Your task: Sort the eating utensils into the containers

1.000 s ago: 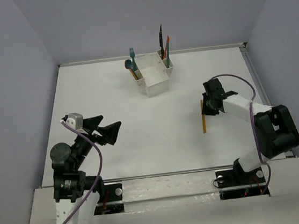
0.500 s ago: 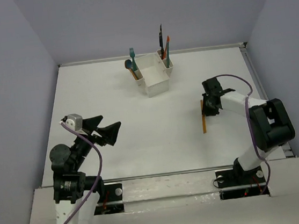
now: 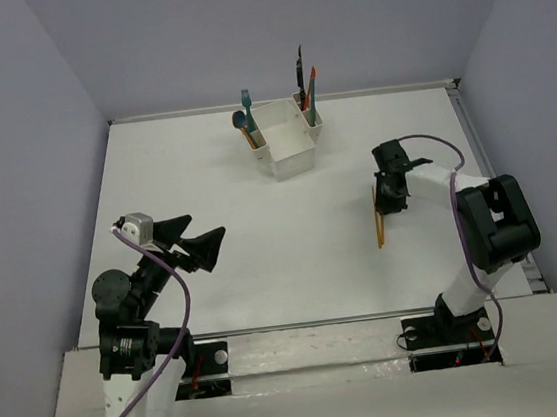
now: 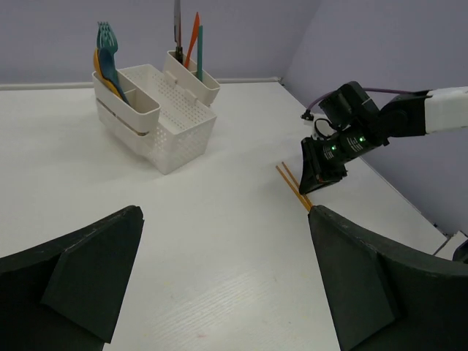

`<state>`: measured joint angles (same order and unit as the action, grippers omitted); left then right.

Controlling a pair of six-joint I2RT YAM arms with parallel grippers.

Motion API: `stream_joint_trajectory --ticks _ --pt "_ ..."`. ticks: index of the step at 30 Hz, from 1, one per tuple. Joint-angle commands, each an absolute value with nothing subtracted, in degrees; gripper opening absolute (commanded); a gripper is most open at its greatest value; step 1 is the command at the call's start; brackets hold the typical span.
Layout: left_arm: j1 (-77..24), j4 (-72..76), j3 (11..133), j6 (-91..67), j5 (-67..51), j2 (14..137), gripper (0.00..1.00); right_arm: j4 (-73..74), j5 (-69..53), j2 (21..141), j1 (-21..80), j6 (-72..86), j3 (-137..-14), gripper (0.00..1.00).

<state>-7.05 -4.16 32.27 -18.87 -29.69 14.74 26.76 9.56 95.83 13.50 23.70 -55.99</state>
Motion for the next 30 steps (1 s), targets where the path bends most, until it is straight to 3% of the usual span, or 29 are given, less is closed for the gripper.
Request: stream_joint_trajectory --ticks 1,9,14,21,25,30 --pt "-7.21 -1.06 31.82 -18.54 -30.76 14.33 0.99 28.73 13.62 98.51 13.18 21.97 -59.85 0.24" --pt "-7.73 -1.06 31.9 -18.54 -30.85 14.41 0.99 28.39 13.1 102.39 13.18 22.15 -61.35 0.22" --pt "-7.73 -1.23 31.9 -18.54 -30.76 14.33 0.99 28.3 14.23 101.78 13.18 21.53 -61.44 0.0" --pt "-7.73 -1.14 31.9 -18.72 -30.85 14.5 0.99 24.27 19.86 90.28 13.18 23.29 -61.44 0.0" --pt "-7.73 -0.97 31.82 -18.81 -31.11 15.29 0.99 16.37 16.28 79.57 13.18 22.15 -60.82 0.0" --pt "-7.73 -0.88 31.73 -18.98 -31.38 16.87 0.99 2.34 11.08 76.82 13.18 24.17 -62.05 0.0"
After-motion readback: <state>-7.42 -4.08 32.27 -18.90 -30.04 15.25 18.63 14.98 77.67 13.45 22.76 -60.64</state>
